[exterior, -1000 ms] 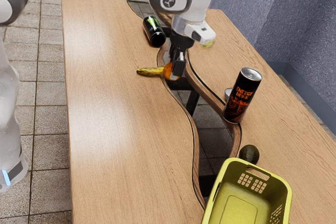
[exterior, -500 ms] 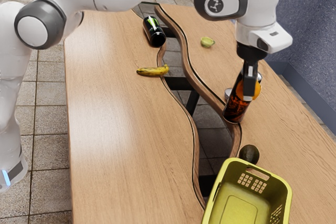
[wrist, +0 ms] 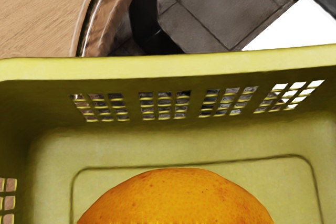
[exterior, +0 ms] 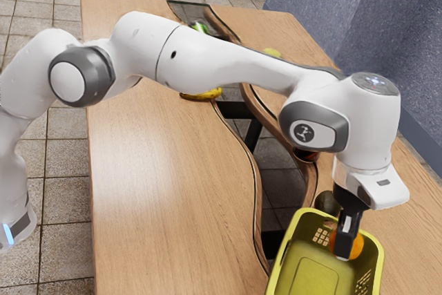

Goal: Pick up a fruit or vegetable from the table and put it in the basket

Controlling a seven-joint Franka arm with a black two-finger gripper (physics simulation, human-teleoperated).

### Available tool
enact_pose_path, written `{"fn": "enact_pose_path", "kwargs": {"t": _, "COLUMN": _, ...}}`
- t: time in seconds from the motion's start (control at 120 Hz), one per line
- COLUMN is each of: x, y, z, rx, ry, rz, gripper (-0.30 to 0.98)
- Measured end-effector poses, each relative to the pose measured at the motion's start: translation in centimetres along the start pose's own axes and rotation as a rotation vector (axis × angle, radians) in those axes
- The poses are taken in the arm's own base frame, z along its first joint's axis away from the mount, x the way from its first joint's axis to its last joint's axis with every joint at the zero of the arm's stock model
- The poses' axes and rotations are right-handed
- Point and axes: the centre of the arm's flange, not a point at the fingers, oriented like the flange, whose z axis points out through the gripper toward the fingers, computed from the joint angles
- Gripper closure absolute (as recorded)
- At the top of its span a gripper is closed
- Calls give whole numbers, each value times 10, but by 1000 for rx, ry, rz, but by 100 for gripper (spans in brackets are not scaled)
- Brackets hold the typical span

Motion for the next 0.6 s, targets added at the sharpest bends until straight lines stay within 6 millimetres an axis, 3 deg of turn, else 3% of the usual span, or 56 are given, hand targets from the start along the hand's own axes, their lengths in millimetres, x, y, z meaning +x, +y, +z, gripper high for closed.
{"fn": "enact_pose_path", "kwargs": {"t": 0.133, "x": -1, "y": -3, "z": 33, "rx": -20, "ry": -42, "rz": -11, "gripper": 41}}
{"fn": "enact_pose_path", "kwargs": {"t": 0.292, "x": -1, "y": -6, "z": 53, "rx": -33, "ry": -62, "rz": -22, "gripper": 41}}
{"fn": "enact_pose_path", "kwargs": {"t": 0.425, "x": 0, "y": -8, "z": 57, "rx": -41, "ry": -64, "rz": -28, "gripper": 17}}
{"fn": "enact_pose_path", "kwargs": {"t": 0.6, "x": 0, "y": -8, "z": 55, "rx": -54, "ry": -60, "rz": -35, "gripper": 5}}
